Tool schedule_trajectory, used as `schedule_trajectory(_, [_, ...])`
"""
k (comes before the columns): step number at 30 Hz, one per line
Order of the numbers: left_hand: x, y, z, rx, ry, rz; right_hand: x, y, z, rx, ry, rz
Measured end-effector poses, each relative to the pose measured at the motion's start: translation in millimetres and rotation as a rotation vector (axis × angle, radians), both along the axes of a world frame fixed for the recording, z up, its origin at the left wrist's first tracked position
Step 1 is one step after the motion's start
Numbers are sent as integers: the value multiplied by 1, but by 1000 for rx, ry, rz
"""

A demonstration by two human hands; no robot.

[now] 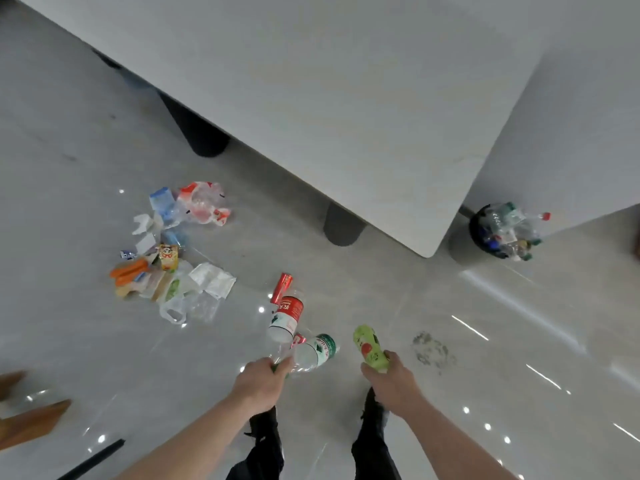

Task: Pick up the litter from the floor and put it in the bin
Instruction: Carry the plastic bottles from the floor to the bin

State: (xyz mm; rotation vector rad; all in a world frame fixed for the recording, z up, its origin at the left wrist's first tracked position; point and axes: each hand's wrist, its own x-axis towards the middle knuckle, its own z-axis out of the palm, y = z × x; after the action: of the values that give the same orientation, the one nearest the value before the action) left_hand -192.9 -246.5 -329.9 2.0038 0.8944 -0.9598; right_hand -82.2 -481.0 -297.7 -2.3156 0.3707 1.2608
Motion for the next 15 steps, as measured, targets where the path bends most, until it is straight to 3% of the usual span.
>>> schedule_trajectory(7, [67,-108,65,-154,36,49,37,-109,64,53,-93,-173])
schedule_trajectory(15, [165,-242,105,-203,39,220,125,-246,100,117,-199,-198])
